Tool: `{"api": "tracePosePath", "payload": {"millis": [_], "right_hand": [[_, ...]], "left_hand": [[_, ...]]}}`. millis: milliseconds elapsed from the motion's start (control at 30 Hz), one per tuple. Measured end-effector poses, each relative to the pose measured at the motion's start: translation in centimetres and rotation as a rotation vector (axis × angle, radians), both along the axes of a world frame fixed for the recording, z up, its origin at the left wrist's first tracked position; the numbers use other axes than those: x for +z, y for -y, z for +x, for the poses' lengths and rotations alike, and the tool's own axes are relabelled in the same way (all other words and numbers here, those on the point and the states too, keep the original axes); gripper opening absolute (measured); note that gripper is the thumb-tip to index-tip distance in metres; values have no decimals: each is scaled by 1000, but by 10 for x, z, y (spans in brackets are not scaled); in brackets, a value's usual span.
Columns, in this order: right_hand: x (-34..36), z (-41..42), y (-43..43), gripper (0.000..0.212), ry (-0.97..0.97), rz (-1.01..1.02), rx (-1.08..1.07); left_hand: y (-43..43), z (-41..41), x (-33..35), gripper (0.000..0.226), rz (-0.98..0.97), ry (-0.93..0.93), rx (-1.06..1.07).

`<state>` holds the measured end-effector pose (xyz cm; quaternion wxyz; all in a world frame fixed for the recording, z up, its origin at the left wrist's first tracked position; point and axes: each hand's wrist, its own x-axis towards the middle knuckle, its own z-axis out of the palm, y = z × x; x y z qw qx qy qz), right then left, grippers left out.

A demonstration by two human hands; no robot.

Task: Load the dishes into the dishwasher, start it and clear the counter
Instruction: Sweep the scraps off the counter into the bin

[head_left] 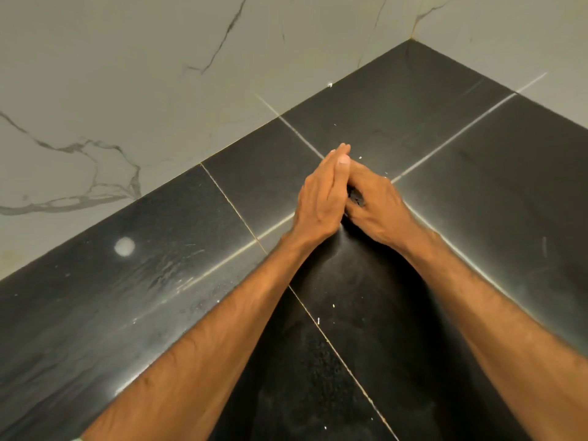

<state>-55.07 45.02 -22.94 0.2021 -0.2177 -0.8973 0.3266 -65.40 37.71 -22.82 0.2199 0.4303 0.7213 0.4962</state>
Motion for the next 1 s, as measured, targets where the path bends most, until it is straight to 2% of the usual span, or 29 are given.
{"api": "tracePosePath", "payload": {"millis": [100, 200, 400, 500, 600, 733, 833, 900, 1000], "right_hand": [[0, 19, 14, 23, -35, -6, 8], [-3, 37, 24, 17, -34, -31, 30], [4, 83, 64, 19, -38, -134, 77], [11, 108, 76, 34, -35, -267, 87], [22, 116, 62, 36, -115, -333, -137], [24, 101, 30, 37, -159, -233, -299], [16, 99, 25, 35, -140, -215, -366], [11, 106, 28, 34, -121, -205, -387], [5, 122, 33, 36, -99, -168, -402]], "left_hand": [[10, 10, -3, 48, -63, -135, -27], [28, 21, -6, 49, -64, -172, -52], [77, 62, -8, 45, -46, -63, -83], [92, 67, 7, 40, -20, -36, -118], [63, 36, 16, 43, -25, -232, -82], [-15, -26, 9, 56, -297, -421, -139], [-40, -36, -1, 56, -427, -629, -225], [-31, -23, -1, 56, -388, -698, -338], [2, 4, 0, 55, -284, -627, -558]]}}
